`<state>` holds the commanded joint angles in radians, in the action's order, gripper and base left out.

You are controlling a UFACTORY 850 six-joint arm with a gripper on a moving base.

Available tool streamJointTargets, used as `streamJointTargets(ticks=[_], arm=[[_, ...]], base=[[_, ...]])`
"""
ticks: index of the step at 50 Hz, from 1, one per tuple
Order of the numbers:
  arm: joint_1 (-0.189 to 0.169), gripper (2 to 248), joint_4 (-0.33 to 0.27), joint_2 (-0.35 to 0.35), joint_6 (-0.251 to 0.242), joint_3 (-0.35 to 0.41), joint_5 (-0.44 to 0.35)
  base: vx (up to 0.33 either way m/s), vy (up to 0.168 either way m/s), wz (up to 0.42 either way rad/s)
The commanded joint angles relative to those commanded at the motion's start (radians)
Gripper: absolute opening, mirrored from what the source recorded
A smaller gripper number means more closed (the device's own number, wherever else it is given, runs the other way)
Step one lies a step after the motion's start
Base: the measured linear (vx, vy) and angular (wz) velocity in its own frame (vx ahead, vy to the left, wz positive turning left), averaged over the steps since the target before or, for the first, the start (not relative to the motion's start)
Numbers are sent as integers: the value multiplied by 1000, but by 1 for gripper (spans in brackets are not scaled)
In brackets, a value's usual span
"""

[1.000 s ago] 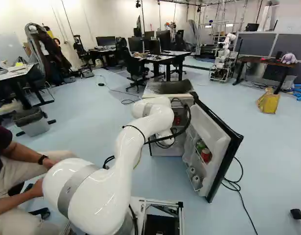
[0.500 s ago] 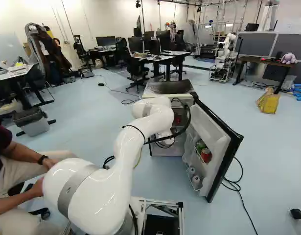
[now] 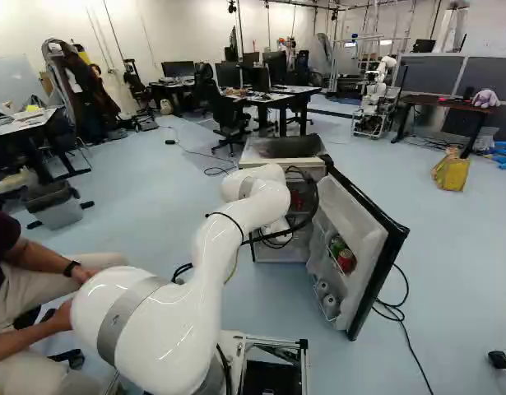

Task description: Grab a drink from the fridge

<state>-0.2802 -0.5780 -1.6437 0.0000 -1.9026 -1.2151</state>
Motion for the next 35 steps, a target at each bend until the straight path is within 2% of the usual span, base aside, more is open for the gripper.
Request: streamJointTargets(ticks=[35], arm=[[17, 165, 0, -100, 0, -176, 0]], base=[[0, 0, 0]])
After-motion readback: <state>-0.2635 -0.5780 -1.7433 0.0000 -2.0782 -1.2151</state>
